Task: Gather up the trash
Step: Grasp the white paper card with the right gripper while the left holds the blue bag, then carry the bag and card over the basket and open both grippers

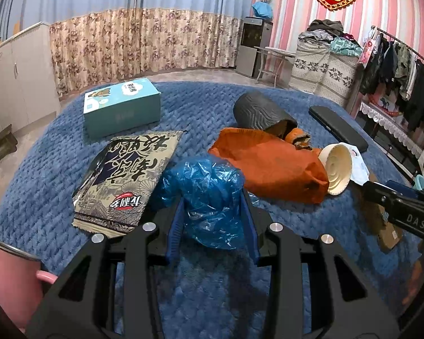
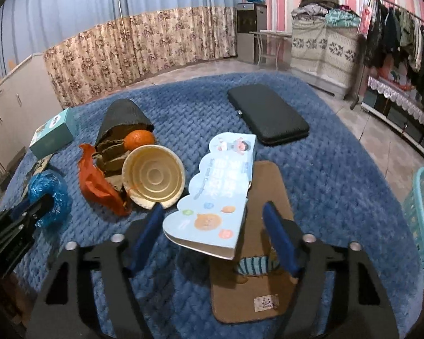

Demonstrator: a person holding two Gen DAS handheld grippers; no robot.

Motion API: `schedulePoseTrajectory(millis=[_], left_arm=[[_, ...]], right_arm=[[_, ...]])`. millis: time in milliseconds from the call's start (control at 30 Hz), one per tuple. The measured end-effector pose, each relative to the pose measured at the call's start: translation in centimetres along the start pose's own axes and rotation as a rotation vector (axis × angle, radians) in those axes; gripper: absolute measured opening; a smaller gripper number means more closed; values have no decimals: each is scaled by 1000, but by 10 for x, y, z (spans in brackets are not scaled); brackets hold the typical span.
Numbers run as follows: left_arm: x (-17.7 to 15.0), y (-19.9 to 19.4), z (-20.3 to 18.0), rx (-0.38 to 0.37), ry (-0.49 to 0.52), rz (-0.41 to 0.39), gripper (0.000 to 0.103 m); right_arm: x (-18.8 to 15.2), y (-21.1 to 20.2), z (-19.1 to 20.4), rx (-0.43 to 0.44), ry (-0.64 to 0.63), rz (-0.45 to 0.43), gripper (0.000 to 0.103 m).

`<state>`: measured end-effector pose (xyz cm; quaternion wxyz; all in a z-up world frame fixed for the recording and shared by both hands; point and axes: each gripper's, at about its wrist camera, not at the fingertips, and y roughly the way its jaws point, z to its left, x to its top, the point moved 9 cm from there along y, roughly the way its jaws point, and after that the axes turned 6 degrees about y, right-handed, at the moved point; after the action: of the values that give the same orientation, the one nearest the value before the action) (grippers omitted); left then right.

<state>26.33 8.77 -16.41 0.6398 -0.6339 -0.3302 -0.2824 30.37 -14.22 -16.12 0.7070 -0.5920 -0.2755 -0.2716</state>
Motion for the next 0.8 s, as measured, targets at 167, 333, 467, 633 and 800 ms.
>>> schedulePoseTrajectory(millis=[167, 333, 467, 633, 800], left_arm=[[-2, 1, 0, 1, 1, 7, 37], [-1, 1, 0, 10, 9, 1, 36], [5, -12, -9, 42, 56, -43, 35], [18, -30, -47, -29, 85, -78, 34], [37, -46, -93, -82, 151, -125, 34]], right_arm=[[-2, 1, 3, 19, -31, 0, 55], [2, -23, -9, 17, -65, -49, 55], [9, -52, -32, 0, -82, -96, 54], [20, -86, -69, -19, -58, -158, 54], [30, -105, -110, -20, 12, -206, 54]])
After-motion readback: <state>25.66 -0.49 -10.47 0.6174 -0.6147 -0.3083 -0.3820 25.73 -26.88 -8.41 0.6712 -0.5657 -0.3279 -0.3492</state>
